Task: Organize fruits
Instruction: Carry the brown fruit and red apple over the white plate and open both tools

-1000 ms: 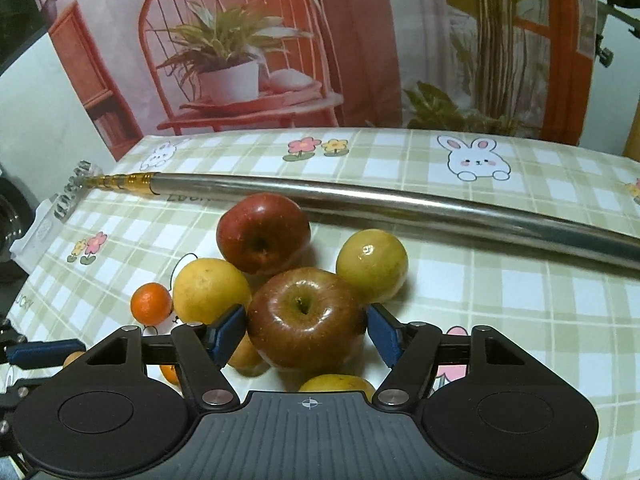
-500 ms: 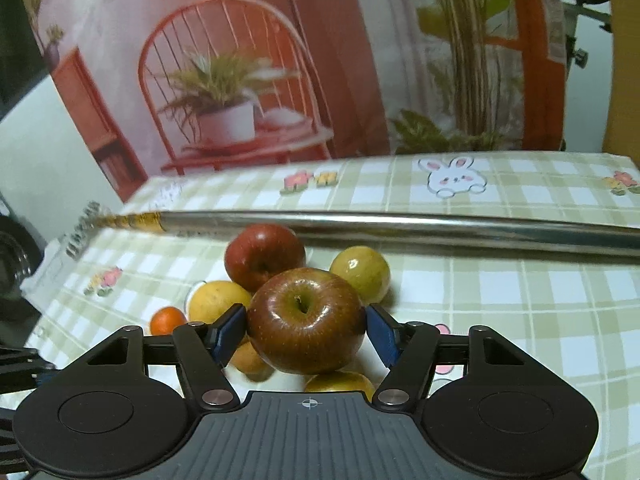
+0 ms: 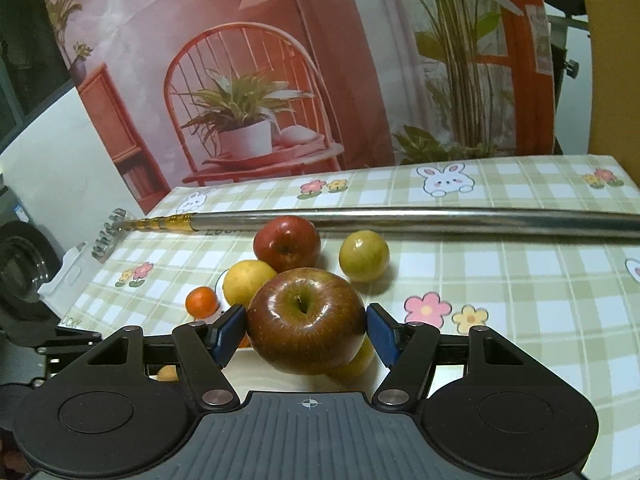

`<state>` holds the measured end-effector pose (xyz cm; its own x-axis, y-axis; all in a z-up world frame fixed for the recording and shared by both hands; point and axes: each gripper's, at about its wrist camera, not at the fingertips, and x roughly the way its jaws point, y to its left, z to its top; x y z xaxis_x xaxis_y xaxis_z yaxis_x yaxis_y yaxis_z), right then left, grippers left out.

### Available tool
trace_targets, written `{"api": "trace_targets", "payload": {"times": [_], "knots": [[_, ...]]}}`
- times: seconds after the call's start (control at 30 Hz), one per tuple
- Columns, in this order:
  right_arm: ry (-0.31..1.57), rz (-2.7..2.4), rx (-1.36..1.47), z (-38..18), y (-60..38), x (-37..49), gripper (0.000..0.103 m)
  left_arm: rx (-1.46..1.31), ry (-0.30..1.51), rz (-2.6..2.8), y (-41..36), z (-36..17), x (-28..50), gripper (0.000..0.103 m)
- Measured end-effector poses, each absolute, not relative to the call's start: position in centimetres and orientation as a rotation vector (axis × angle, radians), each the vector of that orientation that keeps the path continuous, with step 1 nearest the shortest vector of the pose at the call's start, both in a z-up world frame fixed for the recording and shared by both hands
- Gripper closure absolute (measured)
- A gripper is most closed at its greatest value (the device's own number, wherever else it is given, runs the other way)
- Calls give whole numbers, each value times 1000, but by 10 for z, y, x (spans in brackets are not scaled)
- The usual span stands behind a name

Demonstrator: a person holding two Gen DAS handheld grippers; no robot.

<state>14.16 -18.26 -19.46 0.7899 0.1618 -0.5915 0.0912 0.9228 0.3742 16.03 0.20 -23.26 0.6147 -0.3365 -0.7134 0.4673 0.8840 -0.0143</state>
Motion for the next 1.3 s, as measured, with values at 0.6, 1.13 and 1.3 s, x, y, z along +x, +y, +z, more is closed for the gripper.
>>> {"api": "trace_targets", "payload": {"times": [0.6, 1.13, 1.3], "knots": [[697, 53, 403, -196, -176, 134, 41, 236, 881, -443, -5, -250, 168, 75], [744, 115, 342, -195, -161, 142, 41, 4, 782, -395, 38, -221, 165, 61], [794, 156, 291, -198, -150, 149, 41, -59, 722, -337, 56, -209, 164, 61]]}}
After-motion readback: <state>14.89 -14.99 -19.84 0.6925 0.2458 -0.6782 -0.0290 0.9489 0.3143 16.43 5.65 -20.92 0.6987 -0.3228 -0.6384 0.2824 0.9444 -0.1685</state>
